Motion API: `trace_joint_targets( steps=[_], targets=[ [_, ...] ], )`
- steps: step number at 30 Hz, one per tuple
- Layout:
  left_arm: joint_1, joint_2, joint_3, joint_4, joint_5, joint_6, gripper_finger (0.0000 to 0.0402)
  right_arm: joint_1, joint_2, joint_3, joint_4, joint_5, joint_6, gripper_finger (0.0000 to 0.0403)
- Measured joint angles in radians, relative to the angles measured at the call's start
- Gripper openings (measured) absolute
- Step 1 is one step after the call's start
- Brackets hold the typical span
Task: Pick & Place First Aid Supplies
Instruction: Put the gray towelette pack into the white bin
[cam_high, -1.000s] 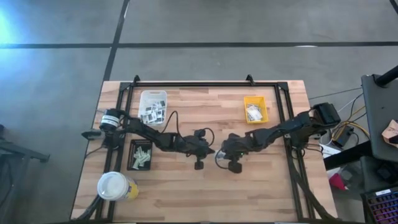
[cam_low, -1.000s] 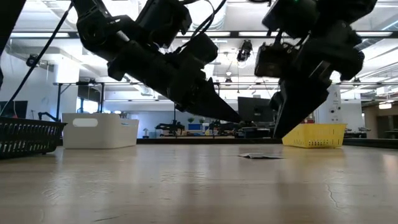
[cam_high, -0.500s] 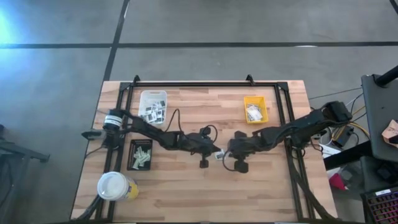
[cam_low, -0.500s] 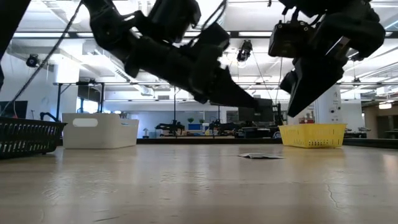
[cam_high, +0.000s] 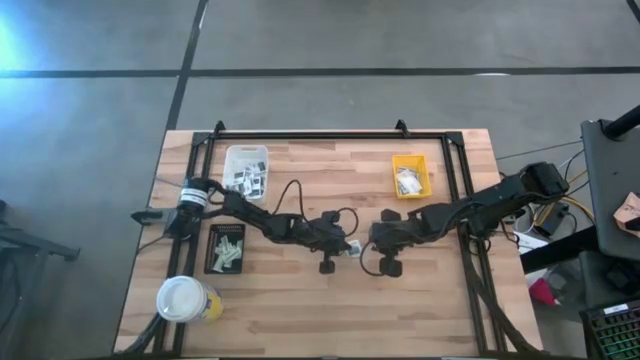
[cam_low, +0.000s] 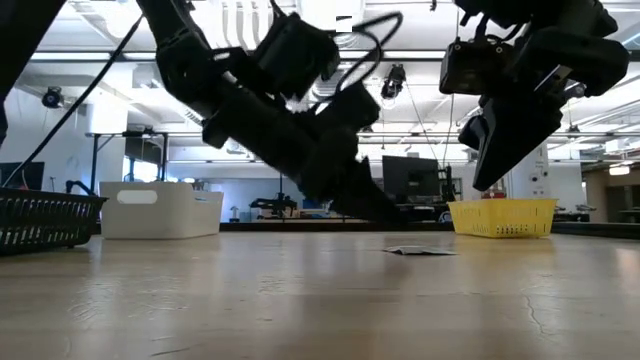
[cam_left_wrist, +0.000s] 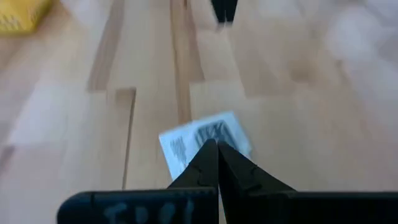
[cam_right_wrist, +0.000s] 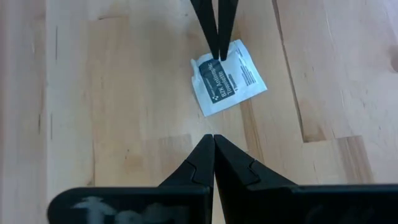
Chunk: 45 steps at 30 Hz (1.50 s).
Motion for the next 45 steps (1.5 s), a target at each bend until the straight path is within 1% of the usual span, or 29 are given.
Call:
trace_joint_targets(
  steps=[3,11,18,21,26,28,32,35,39,41,43,45],
  targets=[
    [0.001,0.018,-0.001,0.003,-0.003,-0.005,0.0000,0.000,0.000,-0.001,0.000,0.003,0.000,0.0008],
    [0.002,0.024,-0.002,-0.042,-0.062,-0.028,0.0000,0.000,0.000,-0.012,0.007,0.003,-0.008,0.0008],
    [0.003,0.023,-0.011,-0.053,-0.063,-0.074,0.0000,0.000,0.000,-0.056,0.009,0.002,-0.020,0.0008],
    [0.003,0.023,-0.011,-0.061,-0.064,-0.102,0.0000,0.000,0.006,-0.074,0.039,0.001,-0.097,0.0009],
    [0.011,0.020,-0.011,-0.099,-0.063,-0.208,0.0000,0.014,0.027,-0.080,0.115,-0.005,-0.220,0.0011],
    [0.013,0.018,-0.010,-0.126,-0.063,-0.244,0.0000,0.033,0.036,-0.079,0.143,-0.005,-0.286,0.0018],
    [0.013,0.018,-0.010,-0.139,-0.045,-0.278,0.0000,0.065,0.068,-0.058,0.140,0.006,-0.417,0.0044],
    [0.015,0.018,-0.011,-0.137,-0.029,-0.299,0.0000,0.091,0.100,-0.045,0.151,0.074,-0.535,0.0069],
    [0.016,0.020,-0.012,-0.135,-0.025,-0.329,0.0000,0.126,0.159,-0.031,0.177,0.262,-0.687,0.0096],
    [0.016,0.020,-0.012,-0.135,-0.022,-0.336,0.0000,0.138,0.189,-0.023,0.190,0.336,-0.746,0.0104],
    [0.016,0.020,-0.012,-0.136,-0.021,-0.337,0.0000,0.150,0.219,-0.012,0.184,0.378,-0.782,0.0109],
    [0.016,0.020,-0.012,-0.136,-0.021,-0.337,0.0000,0.162,0.244,0.000,0.184,0.398,-0.789,0.0111]
  ],
)
